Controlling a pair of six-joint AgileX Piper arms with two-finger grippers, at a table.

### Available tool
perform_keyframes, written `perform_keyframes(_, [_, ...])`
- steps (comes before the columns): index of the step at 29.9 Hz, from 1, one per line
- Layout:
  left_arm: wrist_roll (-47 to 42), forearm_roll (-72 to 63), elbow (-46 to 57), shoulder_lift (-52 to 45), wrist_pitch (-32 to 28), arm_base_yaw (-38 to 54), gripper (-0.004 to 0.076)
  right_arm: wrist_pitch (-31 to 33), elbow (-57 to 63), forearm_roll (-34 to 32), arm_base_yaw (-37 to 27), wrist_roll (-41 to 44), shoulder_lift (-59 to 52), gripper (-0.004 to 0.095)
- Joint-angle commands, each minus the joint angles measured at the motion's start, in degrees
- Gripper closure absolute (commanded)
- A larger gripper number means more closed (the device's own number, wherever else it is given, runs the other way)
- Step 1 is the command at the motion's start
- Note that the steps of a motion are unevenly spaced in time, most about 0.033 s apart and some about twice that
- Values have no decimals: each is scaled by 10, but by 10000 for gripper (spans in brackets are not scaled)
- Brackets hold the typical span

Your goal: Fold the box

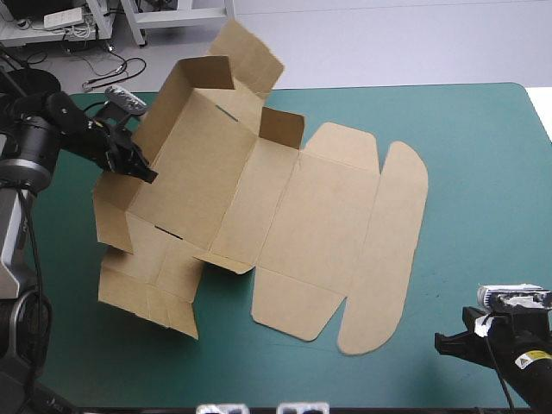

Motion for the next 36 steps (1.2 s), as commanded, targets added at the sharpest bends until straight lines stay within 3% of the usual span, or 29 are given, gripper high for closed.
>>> perform_keyframes(1, [39,75,-62,-35,29,-77,733,-27,-15,9,1,-1,5,923])
perform_keyframes(11, [62,206,-96,-32,-95,-263,733,-27,-15,9,1,-1,5,923])
perform_keyframes(19, [62,292,-91,-13,-136,-395,734,-30,-15,9,1,-1,5,923])
perform_keyframes(22, [28,346,-58,-8,-183,-428,734,-32,-15,9,1,-1,5,923])
perform_keyframes(27, [-86,465,21,-7,-255,-468,734,-41,-16,9,1,23,5,923])
perform_keyframes(36, [-492,826,180,-22,-289,-537,734,-36,-97,9,1,56,12,923])
